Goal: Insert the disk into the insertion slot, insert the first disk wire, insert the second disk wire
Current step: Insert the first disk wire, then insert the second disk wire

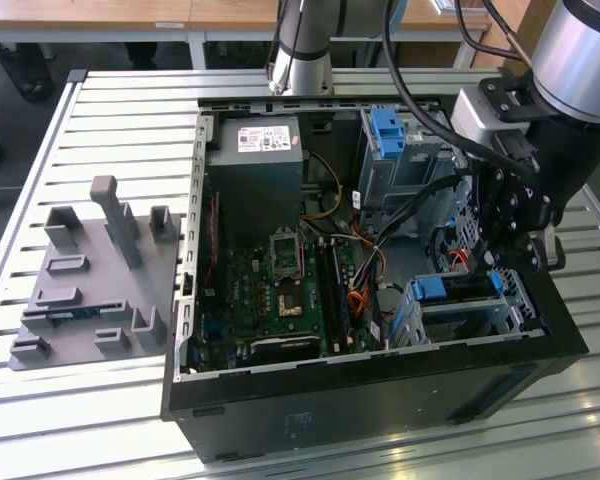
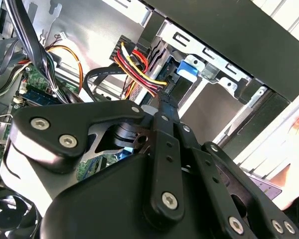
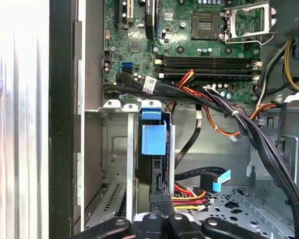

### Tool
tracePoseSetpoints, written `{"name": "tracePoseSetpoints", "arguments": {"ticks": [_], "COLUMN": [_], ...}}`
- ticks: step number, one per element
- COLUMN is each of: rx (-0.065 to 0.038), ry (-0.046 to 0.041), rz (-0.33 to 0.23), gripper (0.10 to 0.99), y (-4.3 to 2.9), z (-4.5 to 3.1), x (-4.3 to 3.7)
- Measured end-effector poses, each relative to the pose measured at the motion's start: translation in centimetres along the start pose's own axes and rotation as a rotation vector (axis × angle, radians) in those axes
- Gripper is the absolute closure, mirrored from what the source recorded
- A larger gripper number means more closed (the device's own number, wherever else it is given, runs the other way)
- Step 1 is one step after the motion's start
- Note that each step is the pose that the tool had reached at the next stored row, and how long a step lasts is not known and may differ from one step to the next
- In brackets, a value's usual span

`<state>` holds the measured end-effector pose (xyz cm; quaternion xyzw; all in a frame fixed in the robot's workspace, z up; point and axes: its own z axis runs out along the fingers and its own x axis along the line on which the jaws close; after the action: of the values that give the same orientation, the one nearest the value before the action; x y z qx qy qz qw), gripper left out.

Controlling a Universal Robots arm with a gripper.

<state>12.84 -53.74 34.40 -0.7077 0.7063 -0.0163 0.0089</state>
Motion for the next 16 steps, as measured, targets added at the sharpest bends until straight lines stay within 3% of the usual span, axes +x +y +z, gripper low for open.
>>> {"name": "tracePoseSetpoints", "arguments": {"ticks": [8,16], "rx": [0.000,0.000], "ry": [0.0000,0.0000], "rz": [0.000,0.000], "gripper": [0.980,0.980], "y": [-0.01,-0.04], "z": [-0.30,-1.22], "x": [0.00,0.01]}}
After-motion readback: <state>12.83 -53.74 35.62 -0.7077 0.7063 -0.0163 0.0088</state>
